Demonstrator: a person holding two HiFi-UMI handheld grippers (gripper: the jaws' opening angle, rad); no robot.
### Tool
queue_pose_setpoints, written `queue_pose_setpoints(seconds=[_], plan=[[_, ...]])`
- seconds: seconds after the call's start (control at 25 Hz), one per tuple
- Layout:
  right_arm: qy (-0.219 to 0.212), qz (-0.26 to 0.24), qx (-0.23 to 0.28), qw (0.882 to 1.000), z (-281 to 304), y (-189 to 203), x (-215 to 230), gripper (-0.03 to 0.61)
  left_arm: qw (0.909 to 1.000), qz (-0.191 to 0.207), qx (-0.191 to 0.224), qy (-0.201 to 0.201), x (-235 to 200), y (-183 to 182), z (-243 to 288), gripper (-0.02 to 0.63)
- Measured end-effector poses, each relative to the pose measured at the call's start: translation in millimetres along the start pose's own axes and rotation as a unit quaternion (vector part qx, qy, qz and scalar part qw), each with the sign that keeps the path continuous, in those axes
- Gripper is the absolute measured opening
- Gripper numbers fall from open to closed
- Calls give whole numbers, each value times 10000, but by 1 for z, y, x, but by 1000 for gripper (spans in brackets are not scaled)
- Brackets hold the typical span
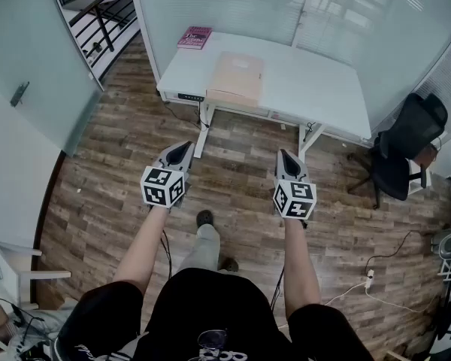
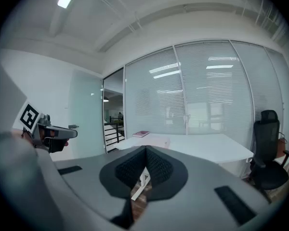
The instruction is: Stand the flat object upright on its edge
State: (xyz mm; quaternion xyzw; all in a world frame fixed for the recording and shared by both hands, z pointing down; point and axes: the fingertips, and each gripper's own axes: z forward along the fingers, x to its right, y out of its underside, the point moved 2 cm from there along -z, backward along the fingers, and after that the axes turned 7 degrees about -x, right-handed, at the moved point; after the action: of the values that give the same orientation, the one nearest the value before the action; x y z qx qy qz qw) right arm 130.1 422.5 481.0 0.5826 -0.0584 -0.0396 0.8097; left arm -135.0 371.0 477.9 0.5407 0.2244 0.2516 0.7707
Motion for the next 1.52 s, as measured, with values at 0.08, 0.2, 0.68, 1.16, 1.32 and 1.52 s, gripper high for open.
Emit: queue_pose_setpoints(seconds=[0.08,0.2,0.68,1.16,1.32,1.52], plan=[[20,-12,-22,10000,9,-2,1,21,10000,1,-40,-9,-8,1,7,21],[22,-2,-51,10000,25,-4,2,23,10000,-7,-72,-22,-20,1,19,21],[120,122,-79,9998,138,-38,21,23,9999,12,-168,4,-98,-27,107,21],[212,247,-195,9993,222,-63,29,23,9996,-131,-144,224,-158,-52,172,21],[253,303,-192,9990,243,-71,28,23,9994,-115,-161,292,-177,-60,188,21],[328,369,-210,9986,263,-73,19,23,9987,-161,-161,448,-198,-60,200,21]])
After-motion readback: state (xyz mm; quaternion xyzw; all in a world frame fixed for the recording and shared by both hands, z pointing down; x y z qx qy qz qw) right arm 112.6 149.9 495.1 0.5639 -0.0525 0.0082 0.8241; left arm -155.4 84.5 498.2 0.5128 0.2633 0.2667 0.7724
